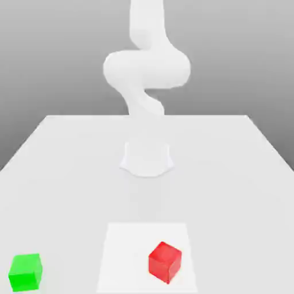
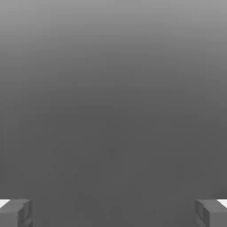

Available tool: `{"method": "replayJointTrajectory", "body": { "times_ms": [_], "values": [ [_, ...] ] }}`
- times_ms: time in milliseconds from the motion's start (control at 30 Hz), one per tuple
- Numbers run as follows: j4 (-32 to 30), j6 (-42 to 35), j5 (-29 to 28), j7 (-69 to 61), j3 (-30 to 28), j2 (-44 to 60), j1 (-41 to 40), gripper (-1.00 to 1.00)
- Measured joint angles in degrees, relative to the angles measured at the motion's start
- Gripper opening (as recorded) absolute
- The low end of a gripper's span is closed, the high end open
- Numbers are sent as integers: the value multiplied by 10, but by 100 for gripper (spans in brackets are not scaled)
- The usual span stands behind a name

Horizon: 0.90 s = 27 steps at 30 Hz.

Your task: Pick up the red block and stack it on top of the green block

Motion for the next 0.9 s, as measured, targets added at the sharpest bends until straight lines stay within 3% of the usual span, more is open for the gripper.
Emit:
{"method": "replayJointTrajectory", "body": {
  "times_ms": [467,767,900],
  "values": [
    [-82,126,-61,257,96,296,-79,0],
    [-135,209,-47,381,106,476,-71,0],
    [-129,270,-75,416,83,557,-53,0]
  ]
}}
